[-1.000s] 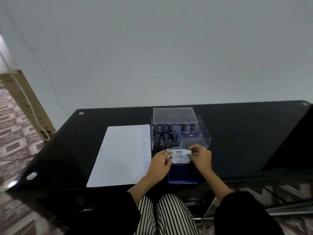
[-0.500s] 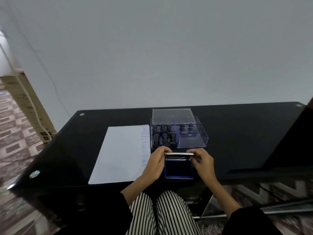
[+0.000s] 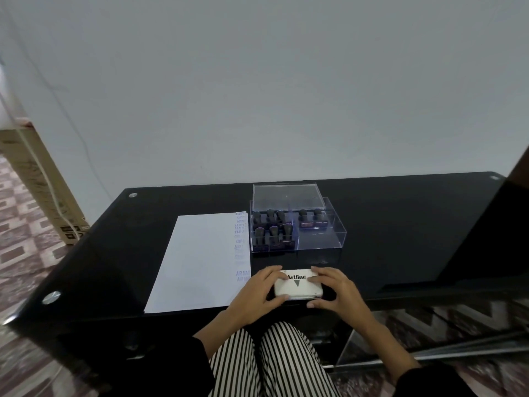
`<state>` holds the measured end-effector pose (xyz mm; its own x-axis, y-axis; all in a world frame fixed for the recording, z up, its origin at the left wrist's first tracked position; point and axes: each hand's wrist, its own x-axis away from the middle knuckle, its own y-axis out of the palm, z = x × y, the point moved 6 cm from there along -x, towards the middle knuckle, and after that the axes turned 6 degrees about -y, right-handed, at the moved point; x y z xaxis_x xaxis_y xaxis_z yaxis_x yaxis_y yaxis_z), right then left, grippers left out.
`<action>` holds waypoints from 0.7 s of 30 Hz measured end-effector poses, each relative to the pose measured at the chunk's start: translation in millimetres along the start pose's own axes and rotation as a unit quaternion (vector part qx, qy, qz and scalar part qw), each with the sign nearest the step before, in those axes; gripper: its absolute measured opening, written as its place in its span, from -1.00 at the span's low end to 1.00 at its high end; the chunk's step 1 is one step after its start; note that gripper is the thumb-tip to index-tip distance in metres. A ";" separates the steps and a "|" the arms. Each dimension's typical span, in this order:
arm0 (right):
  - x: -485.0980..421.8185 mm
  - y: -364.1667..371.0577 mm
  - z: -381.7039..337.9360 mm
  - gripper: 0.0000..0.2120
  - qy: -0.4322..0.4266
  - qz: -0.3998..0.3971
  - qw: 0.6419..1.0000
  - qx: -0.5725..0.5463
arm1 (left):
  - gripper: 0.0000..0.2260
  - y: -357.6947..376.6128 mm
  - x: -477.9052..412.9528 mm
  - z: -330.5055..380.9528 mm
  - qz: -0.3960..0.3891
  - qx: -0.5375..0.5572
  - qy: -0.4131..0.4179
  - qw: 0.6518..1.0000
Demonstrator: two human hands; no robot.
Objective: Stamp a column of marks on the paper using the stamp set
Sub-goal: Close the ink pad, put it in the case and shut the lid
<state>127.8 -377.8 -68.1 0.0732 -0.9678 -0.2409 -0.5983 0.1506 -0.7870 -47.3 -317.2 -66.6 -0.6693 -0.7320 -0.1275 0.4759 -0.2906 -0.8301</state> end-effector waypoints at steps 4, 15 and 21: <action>0.5 2.9 -2.7 -0.62 0.016 0.021 1.000 -0.013 | -0.61 4.0 -3.5 -3.2 -0.039 0.012 -0.028 0.999; -14.9 3.5 1.8 -0.54 0.106 -0.019 0.994 -0.023 | -0.59 3.5 -12.8 -6.5 -0.023 0.014 -0.040 0.999; -25.7 3.0 9.2 -0.24 0.229 -0.049 0.971 0.050 | -0.56 -5.0 -17.0 -2.0 0.001 0.003 -0.037 0.999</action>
<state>131.5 -350.7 -69.5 -0.2510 -0.9630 0.0982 -0.5242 0.0500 -0.8501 -39.5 -302.0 -61.4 -0.6244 -0.7762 -0.0874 0.4799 -0.2928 -0.8270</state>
